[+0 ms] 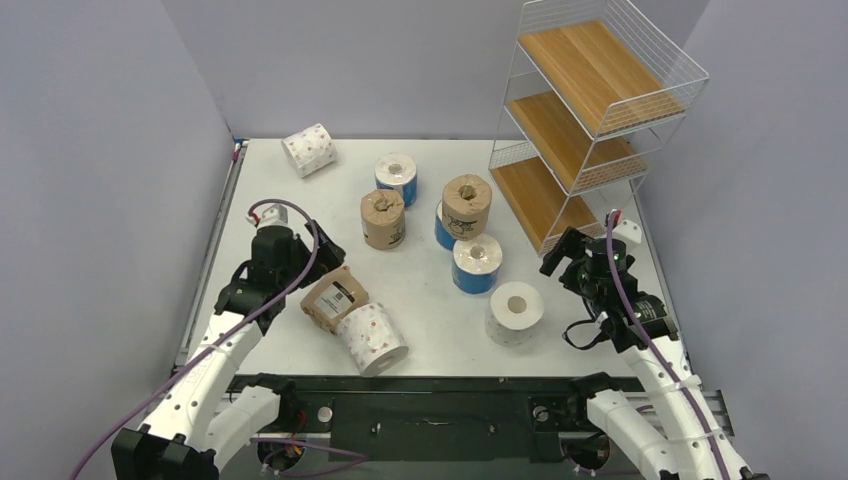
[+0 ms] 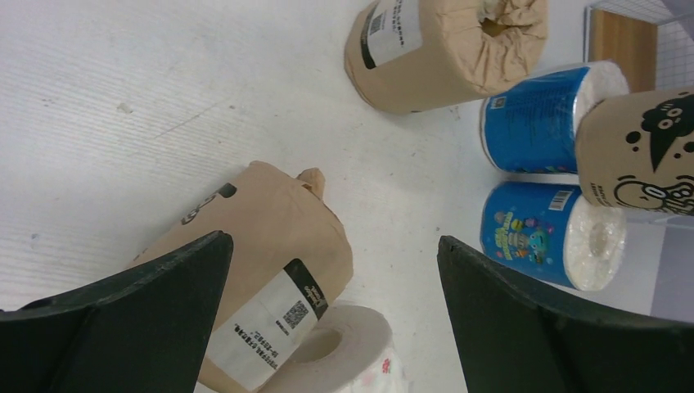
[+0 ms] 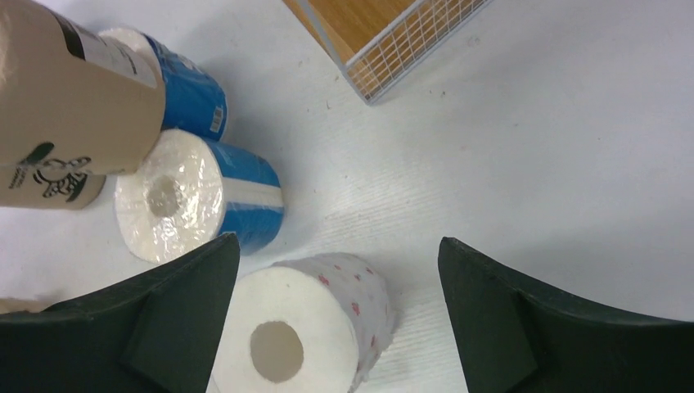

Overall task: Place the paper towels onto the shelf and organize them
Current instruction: Pick up the paper towel from the center of the board.

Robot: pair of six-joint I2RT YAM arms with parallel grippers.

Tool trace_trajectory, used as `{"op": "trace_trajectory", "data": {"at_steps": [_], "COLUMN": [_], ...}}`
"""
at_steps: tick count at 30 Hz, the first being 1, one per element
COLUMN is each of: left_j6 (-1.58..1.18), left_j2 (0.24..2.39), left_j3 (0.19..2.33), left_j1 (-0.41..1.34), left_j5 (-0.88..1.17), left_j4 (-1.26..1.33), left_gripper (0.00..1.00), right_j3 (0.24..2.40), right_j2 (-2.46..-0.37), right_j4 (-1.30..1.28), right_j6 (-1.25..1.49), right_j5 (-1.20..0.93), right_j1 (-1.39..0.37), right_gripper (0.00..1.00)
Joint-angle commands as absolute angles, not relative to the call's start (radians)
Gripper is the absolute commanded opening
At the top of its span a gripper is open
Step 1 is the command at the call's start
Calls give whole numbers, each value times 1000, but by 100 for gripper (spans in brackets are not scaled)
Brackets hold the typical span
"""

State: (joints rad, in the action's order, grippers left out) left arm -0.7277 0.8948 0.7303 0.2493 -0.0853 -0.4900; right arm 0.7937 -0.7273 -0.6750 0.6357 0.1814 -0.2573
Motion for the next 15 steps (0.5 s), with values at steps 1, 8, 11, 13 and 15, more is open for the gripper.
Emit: {"op": "trace_trajectory", "data": {"at_steps": [1, 8, 11, 13, 15], "left_j6": [-723, -746, -745, -744, -746], "left_j2": [874, 848, 856, 860, 860], "left_j3": [752, 695, 701, 703, 700], "left_j1": [268, 274, 276, 276, 276], "left_j5": [-27, 43, 49, 47, 43], "left_j4": [-375, -263, -264, -268, -271], "left_gripper": [96, 96, 96, 96, 96], "right_j3": [828, 809, 801, 786, 772], "right_j2": [-738, -763, -807, -813, -827], "right_j4": [-826, -847, -845, -829, -823], "right_j6": [583, 624, 663, 682, 695], "right_j5": [122, 189, 229, 244, 246], "right_j1": [-283, -467, -538, -569, -571], "right_gripper": [86, 85, 84, 83, 82]}}
